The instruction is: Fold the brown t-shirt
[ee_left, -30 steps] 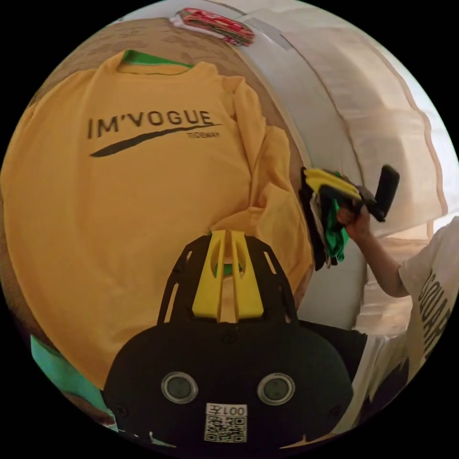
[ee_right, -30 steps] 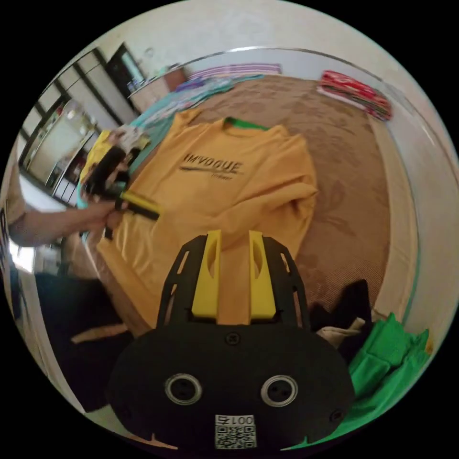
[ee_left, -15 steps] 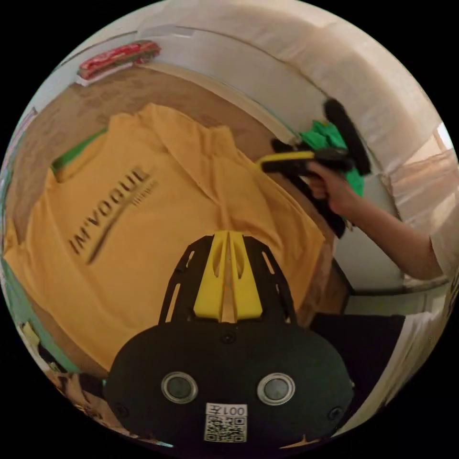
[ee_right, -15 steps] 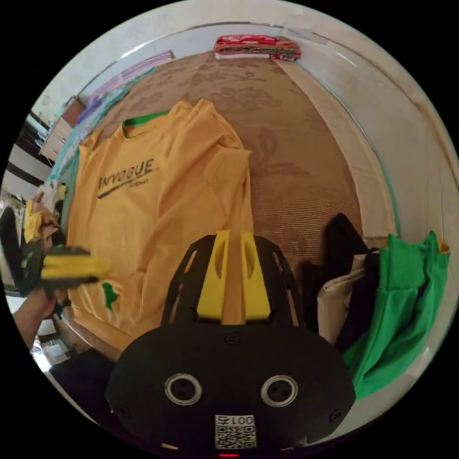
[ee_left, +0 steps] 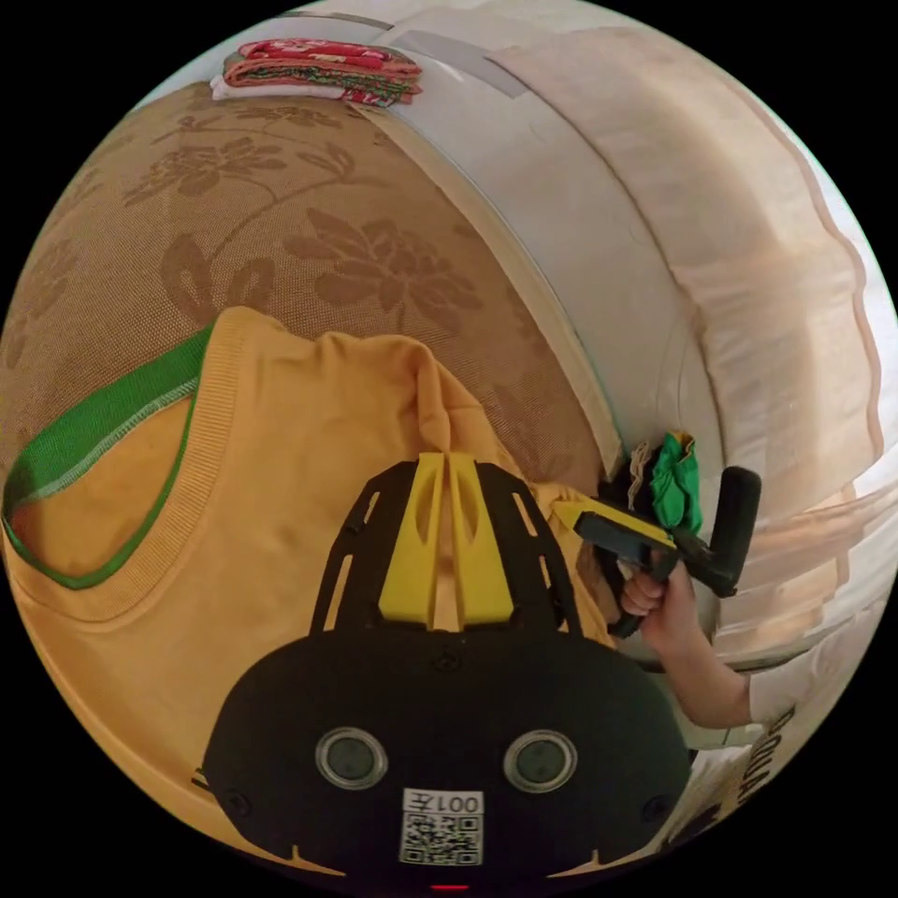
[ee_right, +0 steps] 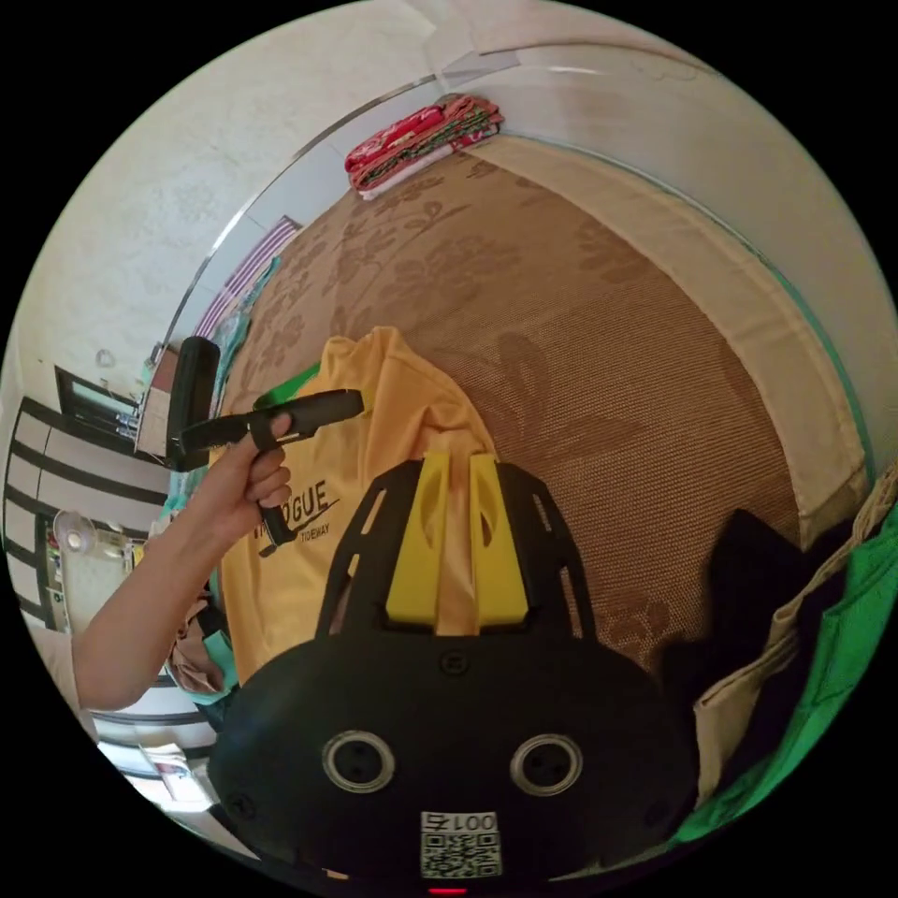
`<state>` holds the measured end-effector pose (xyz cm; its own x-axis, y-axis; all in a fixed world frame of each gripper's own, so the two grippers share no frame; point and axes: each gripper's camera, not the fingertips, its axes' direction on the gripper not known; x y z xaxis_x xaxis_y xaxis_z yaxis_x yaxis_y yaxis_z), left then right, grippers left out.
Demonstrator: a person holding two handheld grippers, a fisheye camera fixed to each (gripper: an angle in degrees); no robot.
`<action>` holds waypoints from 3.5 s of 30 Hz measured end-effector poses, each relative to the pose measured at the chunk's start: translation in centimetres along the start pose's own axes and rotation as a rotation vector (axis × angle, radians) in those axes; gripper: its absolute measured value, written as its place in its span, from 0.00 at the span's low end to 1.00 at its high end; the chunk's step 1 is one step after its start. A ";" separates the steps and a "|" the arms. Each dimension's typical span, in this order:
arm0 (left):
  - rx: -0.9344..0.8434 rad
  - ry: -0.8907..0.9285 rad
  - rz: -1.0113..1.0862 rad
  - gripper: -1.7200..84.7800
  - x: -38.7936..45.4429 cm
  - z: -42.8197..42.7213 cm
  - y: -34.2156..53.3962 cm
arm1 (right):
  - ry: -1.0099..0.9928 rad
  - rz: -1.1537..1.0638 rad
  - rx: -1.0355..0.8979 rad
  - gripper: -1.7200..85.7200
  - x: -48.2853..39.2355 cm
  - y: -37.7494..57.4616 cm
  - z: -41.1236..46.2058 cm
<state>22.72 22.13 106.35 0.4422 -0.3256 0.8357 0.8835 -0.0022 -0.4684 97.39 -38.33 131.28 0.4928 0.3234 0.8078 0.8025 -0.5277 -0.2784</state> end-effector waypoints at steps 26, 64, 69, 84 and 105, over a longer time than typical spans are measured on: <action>-0.109 0.153 0.072 0.01 -3.5 0.4 -11.3 | -0.442 0.209 -0.016 0.07 8.6 1.0 4.0; -0.336 0.041 -0.052 0.00 1.1 -1.8 27.8 | -0.197 -1.342 -0.349 0.15 -17.5 24.1 8.1; -0.279 0.075 -0.085 0.03 2.4 -1.2 35.0 | -0.093 -1.678 -0.691 0.12 -20.5 28.6 13.4; 0.258 0.111 -0.131 0.01 5.6 -3.8 44.1 | 0.091 -1.092 -0.031 0.04 -19.1 36.3 2.4; -0.156 -0.060 0.305 0.08 5.2 0.5 48.0 | 0.096 -0.995 -0.216 0.08 -17.7 40.3 12.4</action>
<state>67.50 20.83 88.40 0.6947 -0.2773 0.6637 0.6770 -0.0596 -0.7336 125.15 -55.54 99.27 -0.4004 0.6329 0.6627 0.7511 -0.1876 0.6330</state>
